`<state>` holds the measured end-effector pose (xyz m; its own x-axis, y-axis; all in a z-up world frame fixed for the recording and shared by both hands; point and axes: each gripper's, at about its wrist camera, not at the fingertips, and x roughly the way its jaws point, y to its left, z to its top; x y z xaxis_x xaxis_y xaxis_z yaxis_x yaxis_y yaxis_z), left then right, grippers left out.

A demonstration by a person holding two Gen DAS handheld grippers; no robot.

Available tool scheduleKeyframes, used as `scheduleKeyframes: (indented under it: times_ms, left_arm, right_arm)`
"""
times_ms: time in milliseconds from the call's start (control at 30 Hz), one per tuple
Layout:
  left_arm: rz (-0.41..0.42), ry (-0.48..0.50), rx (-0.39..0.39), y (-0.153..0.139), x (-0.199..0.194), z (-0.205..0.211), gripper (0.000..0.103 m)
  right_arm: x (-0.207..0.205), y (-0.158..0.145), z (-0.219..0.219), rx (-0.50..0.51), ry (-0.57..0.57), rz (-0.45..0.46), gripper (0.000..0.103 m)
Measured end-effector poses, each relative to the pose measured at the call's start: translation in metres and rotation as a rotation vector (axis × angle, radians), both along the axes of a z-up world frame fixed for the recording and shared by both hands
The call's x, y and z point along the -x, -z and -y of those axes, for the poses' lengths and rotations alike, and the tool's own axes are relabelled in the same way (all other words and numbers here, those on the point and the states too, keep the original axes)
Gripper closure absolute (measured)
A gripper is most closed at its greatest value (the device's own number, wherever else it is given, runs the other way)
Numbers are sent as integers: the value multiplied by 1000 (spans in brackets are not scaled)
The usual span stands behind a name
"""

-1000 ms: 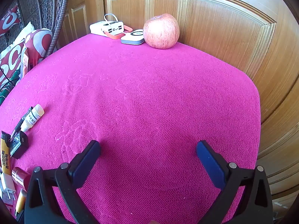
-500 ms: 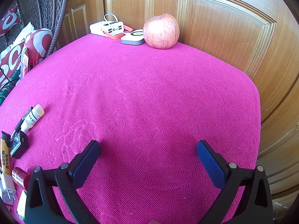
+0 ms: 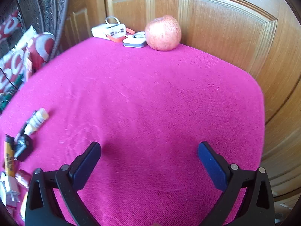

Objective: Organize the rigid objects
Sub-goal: 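Move the left gripper toward the brown tape roll on the table, then grasp the brown tape roll with the left gripper while the right grasps the red cylinder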

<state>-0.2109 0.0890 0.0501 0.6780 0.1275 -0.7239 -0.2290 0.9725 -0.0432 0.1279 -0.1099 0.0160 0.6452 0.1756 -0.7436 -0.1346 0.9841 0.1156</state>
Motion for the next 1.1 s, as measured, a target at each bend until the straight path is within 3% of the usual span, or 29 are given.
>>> scheduleKeyframes:
  times_ms: [67,167,233,267,333,400,500,633,700,767,900,1000,1100]
  left_arm:
    - [-18,46,-22,8,-9,8,0]
    - [-75,104,-115,26,-25,21,0]
    - [-109,135,-154,38,-32,28,4]
    - [-124,148,-161,44,-35,30,9]
    - [-141,158,-162,51,-37,31,29]
    - [-130,156,-133,49,-34,29,43]
    - [-119,133,-119,48,-30,25,47]
    - [-106,82,-100,46,-26,20,49]
    - [-95,59,-84,45,-24,17,50]
    - [-91,52,-60,44,-23,14,50]
    - [-87,39,-57,45,-23,12,50]
    - [-64,26,-24,44,-22,9,51]
    - [-46,4,-12,41,-20,5,51]
  right_arm:
    - [6,-12,12,-202,-107,45,0]
    - [17,-33,25,-453,-266,149,0]
    - [24,-49,24,-503,-386,184,0]
    - [27,-58,14,-472,-493,175,0]
    - [35,-64,-5,-394,-626,170,0]
    - [52,-66,-28,-265,-771,207,0]
    - [77,-55,-54,-71,-917,262,0]
    - [81,-32,-80,83,-972,250,1]
    - [78,-22,-85,84,-981,209,10]
    - [72,-16,-94,82,-974,153,35]
    - [63,-4,-107,91,-984,76,45]
    - [61,3,-110,105,-988,42,68]
    - [59,1,-105,81,-978,24,72]
